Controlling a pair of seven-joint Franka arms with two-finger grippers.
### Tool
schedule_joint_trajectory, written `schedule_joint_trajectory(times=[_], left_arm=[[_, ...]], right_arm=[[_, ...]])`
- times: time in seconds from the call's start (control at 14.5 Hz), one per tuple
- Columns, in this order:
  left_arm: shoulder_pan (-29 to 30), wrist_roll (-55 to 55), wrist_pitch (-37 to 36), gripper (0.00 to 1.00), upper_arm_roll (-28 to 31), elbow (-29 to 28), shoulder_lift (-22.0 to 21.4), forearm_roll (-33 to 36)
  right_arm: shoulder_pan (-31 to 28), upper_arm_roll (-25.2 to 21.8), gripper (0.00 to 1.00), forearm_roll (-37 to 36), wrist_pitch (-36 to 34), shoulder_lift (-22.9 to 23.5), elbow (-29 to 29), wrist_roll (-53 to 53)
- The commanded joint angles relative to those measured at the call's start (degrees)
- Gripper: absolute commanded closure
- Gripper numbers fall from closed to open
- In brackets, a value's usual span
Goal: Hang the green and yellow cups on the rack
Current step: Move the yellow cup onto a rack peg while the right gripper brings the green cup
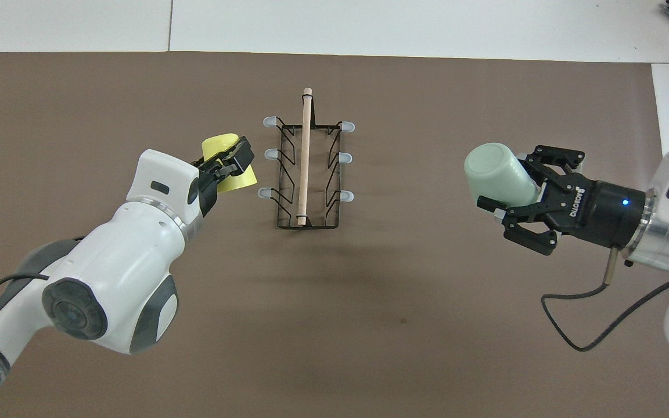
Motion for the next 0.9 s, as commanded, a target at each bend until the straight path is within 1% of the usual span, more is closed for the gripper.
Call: schedule_joint_trajectory(times=[0.0,0.07,0.14,0.21,0.28,0.35,0.41,0.55,0.62,0.76,0.83], left_arm=[[-0.08,0.29,3.18,1.00,0.07,-0.23,2.28,1.20],[-0.43,0.29,3.71,1.00,-0.02,0.03,3.16,1.20],[-0.96,0.29,4.07,1.00,-0.11,0.12,4.13,1.28],[-1.05,0.20,4.33,1.00,-0.20,0.47,4.92,1.46],[-0.96,0.20,4.33,1.00,-0.20,1.17,5.10,1.46],[-0.96,0.20,4.33,1.00,-0.20,1.61,5.28,1.46],[-1.05,0.20,4.33,1.00,-0.20,1.79,5.89,1.46],[-1.05,0.20,4.33,1.00,-0.46,2.66,6.94,1.46],[-1.05,0.29,4.33,1.00,-0.46,3.89,8.17,1.46],[-1.05,0.29,4.33,1.00,-0.46,5.39,9.93,1.46],[-1.05,0.29,4.25,1.00,-0.46,5.57,10.03,1.46]], right_arm=[[3.57,0.10,1.00,6.13,5.93,-0.99,-2.21,-5.56],[6.20,0.10,1.00,10.59,8.05,-0.46,-3.26,-8.63],[7.88,0.10,1.00,16.98,8.77,0.94,-4.31,-12.66],[9.03,0.10,1.00,23.23,8.51,3.13,-4.67,-18.01],[10.09,0.10,1.00,27.38,8.42,5.15,-4.67,-22.68],[11.40,0.10,1.00,29.42,8.86,6.21,-4.76,-23.94],[12.72,0.10,1.00,29.96,9.65,6.49,-4.85,-24.04],[15.09,0.10,1.00,33.29,12.63,7.10,-4.76,-24.39],[16.93,0.10,1.00,36.61,13.51,7.63,-4.76,-24.66],[20.01,0.10,1.00,45.04,13.96,9.21,-4.32,-29.90],[20.81,0.10,1.00,47.52,14.40,9.74,-4.32,-31.76]])
